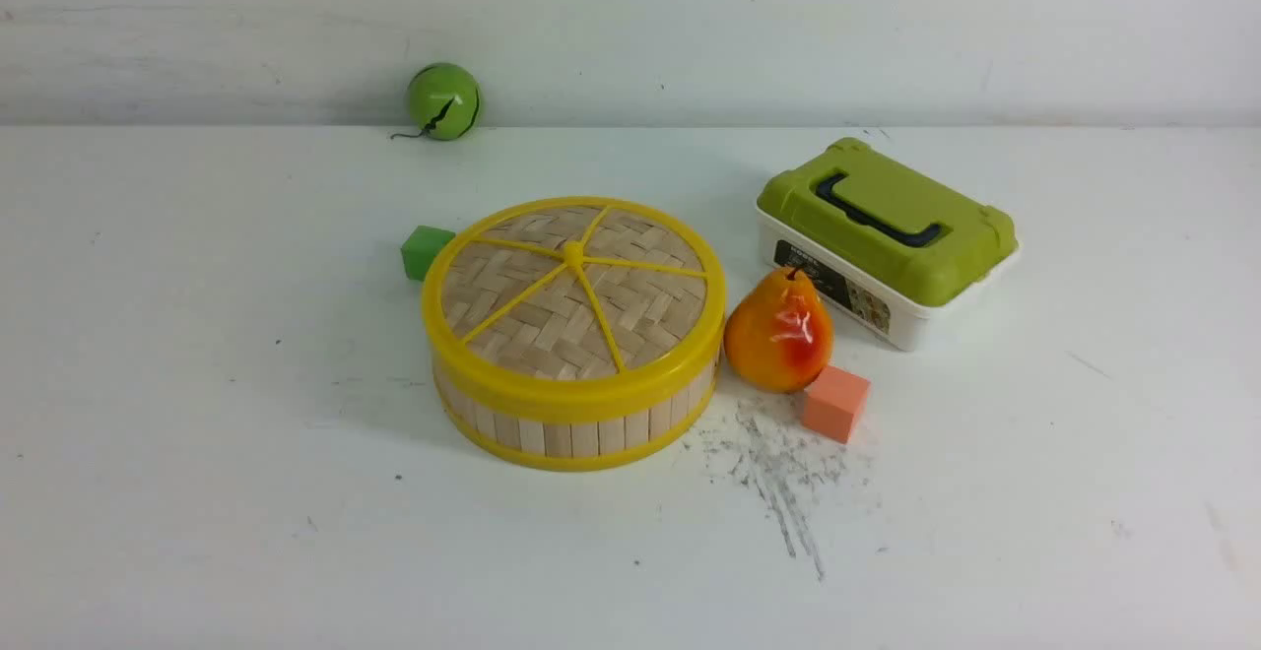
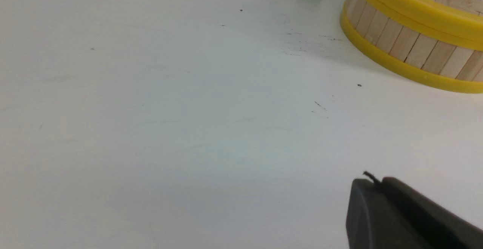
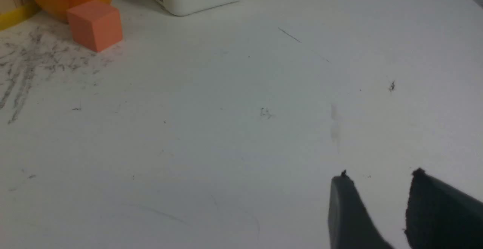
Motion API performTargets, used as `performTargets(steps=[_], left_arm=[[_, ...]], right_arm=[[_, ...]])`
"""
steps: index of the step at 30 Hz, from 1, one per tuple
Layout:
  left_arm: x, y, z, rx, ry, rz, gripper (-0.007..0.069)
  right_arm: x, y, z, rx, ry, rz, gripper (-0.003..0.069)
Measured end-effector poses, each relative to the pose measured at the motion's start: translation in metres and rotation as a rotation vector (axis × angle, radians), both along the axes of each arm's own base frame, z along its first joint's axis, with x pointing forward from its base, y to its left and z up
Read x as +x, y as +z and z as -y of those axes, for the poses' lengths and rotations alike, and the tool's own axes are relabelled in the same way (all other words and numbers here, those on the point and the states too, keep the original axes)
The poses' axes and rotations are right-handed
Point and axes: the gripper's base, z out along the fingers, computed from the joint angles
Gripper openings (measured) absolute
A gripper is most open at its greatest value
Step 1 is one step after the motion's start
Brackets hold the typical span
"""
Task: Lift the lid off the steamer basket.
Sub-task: Use the left arm to lift the lid of the steamer
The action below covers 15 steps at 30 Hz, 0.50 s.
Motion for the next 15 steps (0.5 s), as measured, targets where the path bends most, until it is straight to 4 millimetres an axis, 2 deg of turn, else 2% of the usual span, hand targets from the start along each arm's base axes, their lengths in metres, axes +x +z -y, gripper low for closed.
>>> performTargets(steps=[15], left_arm=[[0.0,0.0,0.0,0.0,0.0,0.0,0.0038]], right_arm=[[0.0,0.0,0.0,0.0,0.0,0.0,0.024]])
